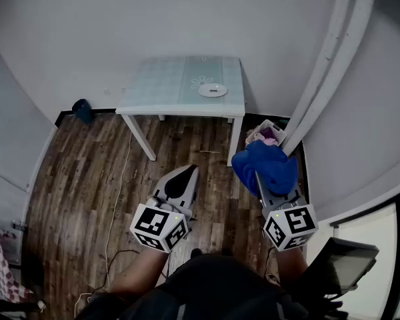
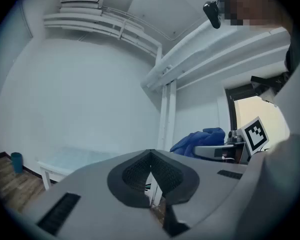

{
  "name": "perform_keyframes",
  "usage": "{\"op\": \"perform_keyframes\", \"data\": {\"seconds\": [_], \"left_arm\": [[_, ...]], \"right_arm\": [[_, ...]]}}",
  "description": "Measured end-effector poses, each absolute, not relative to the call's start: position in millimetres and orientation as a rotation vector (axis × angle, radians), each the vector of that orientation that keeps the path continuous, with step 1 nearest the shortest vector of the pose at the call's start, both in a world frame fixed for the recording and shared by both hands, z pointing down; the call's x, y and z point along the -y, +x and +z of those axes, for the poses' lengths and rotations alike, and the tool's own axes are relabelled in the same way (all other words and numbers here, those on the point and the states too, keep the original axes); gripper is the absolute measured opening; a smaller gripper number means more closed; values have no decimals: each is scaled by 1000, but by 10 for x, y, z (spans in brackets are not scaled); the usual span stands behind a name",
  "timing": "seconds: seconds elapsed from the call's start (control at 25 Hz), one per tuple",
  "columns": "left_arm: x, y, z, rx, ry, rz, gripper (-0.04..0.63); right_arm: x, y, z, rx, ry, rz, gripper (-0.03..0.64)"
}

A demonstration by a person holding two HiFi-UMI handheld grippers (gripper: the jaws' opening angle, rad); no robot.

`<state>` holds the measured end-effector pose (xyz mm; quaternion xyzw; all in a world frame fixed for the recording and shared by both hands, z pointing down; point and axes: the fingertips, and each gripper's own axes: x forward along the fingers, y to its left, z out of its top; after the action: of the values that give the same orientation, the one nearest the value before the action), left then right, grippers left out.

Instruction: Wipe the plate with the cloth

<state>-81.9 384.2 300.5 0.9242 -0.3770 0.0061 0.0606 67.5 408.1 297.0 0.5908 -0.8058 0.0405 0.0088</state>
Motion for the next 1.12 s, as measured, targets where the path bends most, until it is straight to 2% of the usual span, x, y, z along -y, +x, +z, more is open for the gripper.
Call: {"op": "perform_keyframes", "data": {"seconds": [0.48, 1.12], "left_arm": [[-3806, -934, 3005, 1148, 2776, -27, 9], [-3309, -1422, 3168, 1149, 2757, -56, 9]], "right_arm": [[-4000, 539, 2953, 2557, 1818, 123, 85], [-3521, 167, 3084, 2519, 1824, 130, 86]]}}
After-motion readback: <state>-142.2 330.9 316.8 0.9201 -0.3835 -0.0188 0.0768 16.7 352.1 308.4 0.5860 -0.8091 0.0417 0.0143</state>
